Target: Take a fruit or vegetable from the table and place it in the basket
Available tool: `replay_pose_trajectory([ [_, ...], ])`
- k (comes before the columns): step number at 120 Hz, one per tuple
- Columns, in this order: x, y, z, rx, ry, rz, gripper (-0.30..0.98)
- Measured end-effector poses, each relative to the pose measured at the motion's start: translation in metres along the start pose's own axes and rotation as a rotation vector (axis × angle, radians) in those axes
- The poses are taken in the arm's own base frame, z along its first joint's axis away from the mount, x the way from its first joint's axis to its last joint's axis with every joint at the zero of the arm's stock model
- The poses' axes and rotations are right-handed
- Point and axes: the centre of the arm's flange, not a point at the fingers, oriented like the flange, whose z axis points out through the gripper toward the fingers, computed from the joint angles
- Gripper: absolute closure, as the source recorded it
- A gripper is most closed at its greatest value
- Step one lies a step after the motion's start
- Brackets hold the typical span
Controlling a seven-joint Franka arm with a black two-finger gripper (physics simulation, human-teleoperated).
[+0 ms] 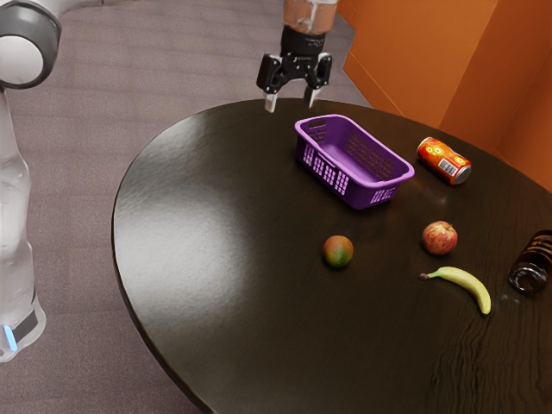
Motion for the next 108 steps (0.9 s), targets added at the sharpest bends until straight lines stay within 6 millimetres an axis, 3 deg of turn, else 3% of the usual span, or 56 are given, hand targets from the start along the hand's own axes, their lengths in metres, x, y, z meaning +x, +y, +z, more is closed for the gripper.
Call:
replay_pose_trajectory([
  [28,-0.008,-0.001,0.002,0.034,-0.012,-0.152,0.00],
  [39,-0.017,0.037,-0.010,-0.019,-0.013,-0.178,0.00],
  [46,-0.021,0.058,-0.005,-0.032,-0.012,-0.176,0.00],
  [50,-0.032,0.068,0.001,-0.035,-0.016,-0.157,0.00],
  [61,-0.096,0.082,0.022,-0.027,-0.050,-0.035,0.00],
  [67,-0.119,0.086,0.033,-0.014,-0.078,0.015,0.00],
  [75,-0.130,0.092,0.044,-0.003,-0.099,0.047,0.00],
  [87,-0.128,0.108,0.064,0.007,-0.112,0.067,0.00],
  [96,-0.136,0.106,0.070,0.011,-0.120,0.097,0.00],
  [108,-0.143,0.072,0.085,0.058,-0.106,0.131,0.00],
])
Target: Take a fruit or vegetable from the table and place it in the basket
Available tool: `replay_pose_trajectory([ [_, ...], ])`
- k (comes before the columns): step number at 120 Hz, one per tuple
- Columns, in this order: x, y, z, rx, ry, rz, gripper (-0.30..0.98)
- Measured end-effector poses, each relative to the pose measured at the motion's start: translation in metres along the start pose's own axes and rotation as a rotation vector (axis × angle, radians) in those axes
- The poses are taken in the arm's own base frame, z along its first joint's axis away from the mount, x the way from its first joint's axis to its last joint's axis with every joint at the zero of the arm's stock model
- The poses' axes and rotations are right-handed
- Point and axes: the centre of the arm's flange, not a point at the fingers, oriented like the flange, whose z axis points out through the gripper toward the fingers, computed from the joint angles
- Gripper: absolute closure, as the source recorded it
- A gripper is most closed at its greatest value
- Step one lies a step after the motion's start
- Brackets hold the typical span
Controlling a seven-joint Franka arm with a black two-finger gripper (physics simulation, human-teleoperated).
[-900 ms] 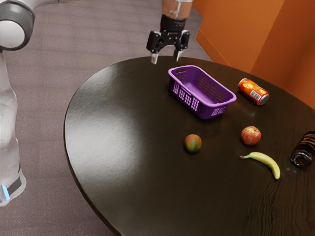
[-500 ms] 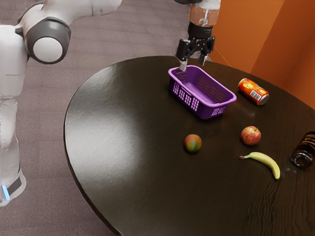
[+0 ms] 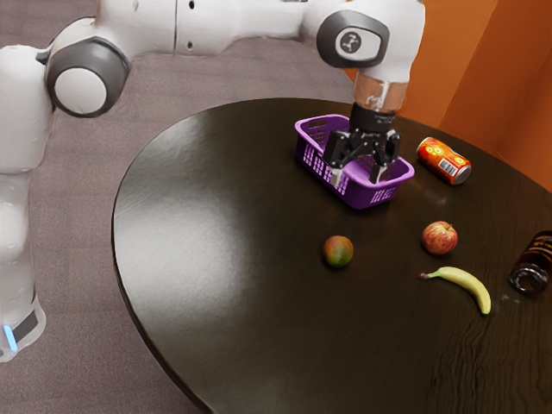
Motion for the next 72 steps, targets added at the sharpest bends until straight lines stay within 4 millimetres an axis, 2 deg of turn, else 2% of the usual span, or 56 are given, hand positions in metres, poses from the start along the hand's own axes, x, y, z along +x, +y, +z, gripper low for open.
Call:
replay_pose_trajectory([
  [12,0.000,-0.022,0.017,0.025,-0.006,0.033,0.00],
  [26,0.001,-0.042,0.054,0.052,-0.005,0.100,0.00],
  [43,0.010,-0.029,0.077,0.040,-0.020,0.214,0.00],
  [72,0.018,-0.014,0.094,0.013,0.029,0.491,0.00],
])
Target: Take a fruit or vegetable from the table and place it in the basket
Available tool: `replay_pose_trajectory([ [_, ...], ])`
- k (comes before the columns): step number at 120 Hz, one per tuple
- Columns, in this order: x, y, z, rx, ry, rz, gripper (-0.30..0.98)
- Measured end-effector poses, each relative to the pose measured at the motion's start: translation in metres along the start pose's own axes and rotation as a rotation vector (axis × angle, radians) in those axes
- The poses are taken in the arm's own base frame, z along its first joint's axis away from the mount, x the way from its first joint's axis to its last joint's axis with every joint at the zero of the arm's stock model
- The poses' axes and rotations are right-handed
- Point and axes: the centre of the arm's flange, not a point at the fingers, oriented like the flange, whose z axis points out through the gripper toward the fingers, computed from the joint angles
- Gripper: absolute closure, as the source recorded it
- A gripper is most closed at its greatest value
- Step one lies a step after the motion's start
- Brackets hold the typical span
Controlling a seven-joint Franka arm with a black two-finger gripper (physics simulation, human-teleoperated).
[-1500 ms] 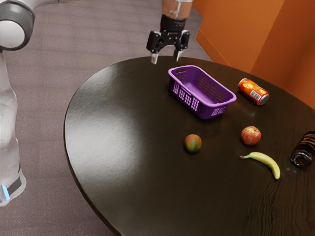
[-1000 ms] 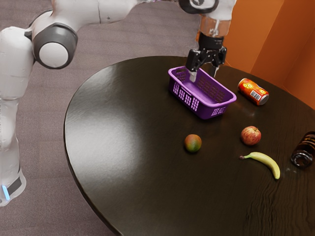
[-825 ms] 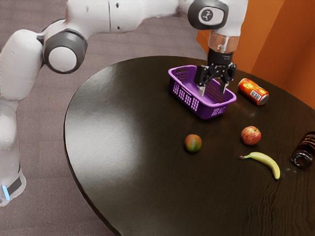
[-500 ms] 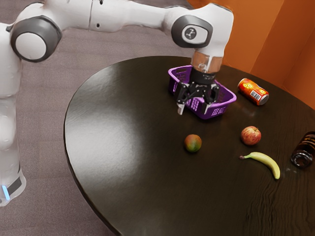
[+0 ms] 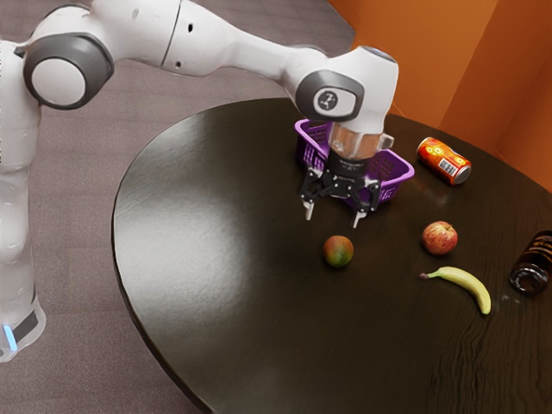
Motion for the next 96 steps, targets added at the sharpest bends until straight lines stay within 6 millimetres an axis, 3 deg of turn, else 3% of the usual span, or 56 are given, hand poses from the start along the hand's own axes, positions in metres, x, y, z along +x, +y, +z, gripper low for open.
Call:
replay_pose_trajectory([
  [26,0.008,0.012,0.032,0.013,-0.012,0.163,0.00],
  [39,0.017,0.011,0.035,0.005,-0.013,0.210,0.00],
  [59,0.049,0.008,0.038,-0.001,-0.008,0.243,0.00],
  [76,0.055,0.009,0.036,-0.010,0.000,0.295,0.00],
  [96,0.061,0.022,0.052,-0.020,-0.001,0.351,0.00],
])
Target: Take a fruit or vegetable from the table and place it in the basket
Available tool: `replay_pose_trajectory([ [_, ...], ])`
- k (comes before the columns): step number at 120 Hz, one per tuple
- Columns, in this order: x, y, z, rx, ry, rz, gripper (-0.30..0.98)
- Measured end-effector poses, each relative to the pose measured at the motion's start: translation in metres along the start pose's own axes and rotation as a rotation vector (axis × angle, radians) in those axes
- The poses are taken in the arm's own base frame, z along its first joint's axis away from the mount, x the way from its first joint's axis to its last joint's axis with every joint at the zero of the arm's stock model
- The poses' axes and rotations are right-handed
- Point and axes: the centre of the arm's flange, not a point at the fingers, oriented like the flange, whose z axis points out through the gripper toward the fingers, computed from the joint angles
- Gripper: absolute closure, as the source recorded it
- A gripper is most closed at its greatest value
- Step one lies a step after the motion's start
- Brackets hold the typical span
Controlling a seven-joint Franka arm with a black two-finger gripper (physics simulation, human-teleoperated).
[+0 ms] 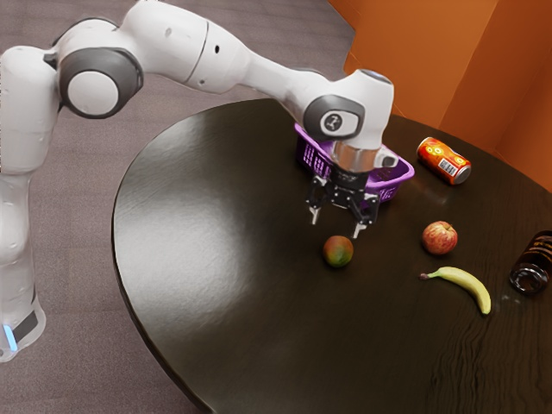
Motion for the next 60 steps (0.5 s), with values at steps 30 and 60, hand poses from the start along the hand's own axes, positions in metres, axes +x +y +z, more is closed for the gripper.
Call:
replay_pose_trajectory([
  [30,0.005,0.010,0.007,-0.027,0.008,0.064,0.00],
  [60,-0.012,0.003,0.008,-0.057,-0.013,0.087,0.00],
])
